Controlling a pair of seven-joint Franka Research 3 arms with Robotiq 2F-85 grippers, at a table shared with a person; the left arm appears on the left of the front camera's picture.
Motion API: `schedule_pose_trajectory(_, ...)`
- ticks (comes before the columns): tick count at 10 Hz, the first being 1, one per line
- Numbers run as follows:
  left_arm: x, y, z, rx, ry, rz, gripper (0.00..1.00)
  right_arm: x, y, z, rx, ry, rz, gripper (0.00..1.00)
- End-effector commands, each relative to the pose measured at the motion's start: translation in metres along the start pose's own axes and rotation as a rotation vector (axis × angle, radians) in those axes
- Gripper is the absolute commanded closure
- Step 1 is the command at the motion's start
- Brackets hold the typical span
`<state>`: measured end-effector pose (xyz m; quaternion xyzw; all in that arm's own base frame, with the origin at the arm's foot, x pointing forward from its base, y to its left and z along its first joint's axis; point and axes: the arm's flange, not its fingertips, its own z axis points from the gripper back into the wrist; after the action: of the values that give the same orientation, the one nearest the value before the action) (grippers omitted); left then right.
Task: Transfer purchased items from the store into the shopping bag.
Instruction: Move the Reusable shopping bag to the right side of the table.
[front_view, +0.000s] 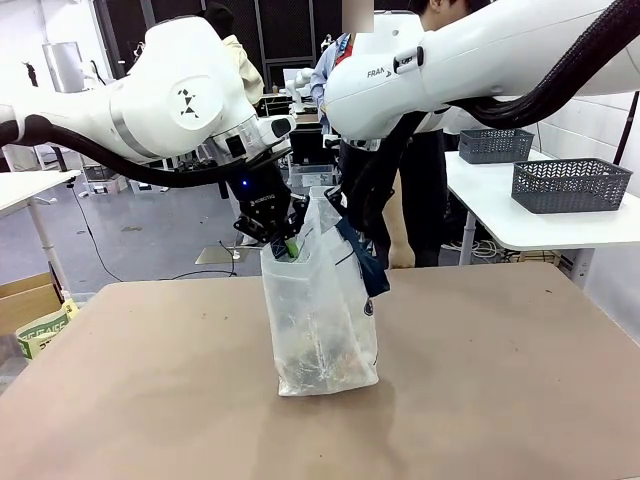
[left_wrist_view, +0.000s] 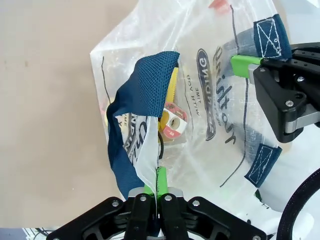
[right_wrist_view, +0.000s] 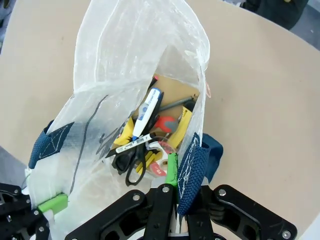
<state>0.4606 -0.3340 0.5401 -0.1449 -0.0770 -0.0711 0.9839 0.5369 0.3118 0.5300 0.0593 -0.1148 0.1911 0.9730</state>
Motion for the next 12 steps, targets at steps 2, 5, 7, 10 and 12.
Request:
schedule_pose_trajectory(2,0.0,0.0,0.0,0.0,0.0,0.0,1.0,0.0,0.0,0.0,0.0,0.0,0.0,1.0)
schedule_pose_trajectory(5,0.0,-0.017,-0.001,-0.055,-0.052,-0.065,1.0,0.019,0.021,-0.011,-0.054,0.012,-0.178,1.0)
schedule_pose_trajectory(7,-0.004,-0.018,-0.002,-0.074,-0.064,-0.092,1.0,0.029,0.028,-0.014,-0.051,0.01,-0.263,1.0)
schedule_pose_trajectory(10,-0.005,-0.013,-0.005,-0.08,-0.077,-0.085,1.0,0.035,0.036,-0.019,-0.036,0.004,-0.255,1.0)
schedule_pose_trajectory(12,-0.003,-0.012,-0.007,-0.069,-0.103,-0.099,1.0,0.035,0.036,-0.02,-0.027,0.006,-0.25,1.0)
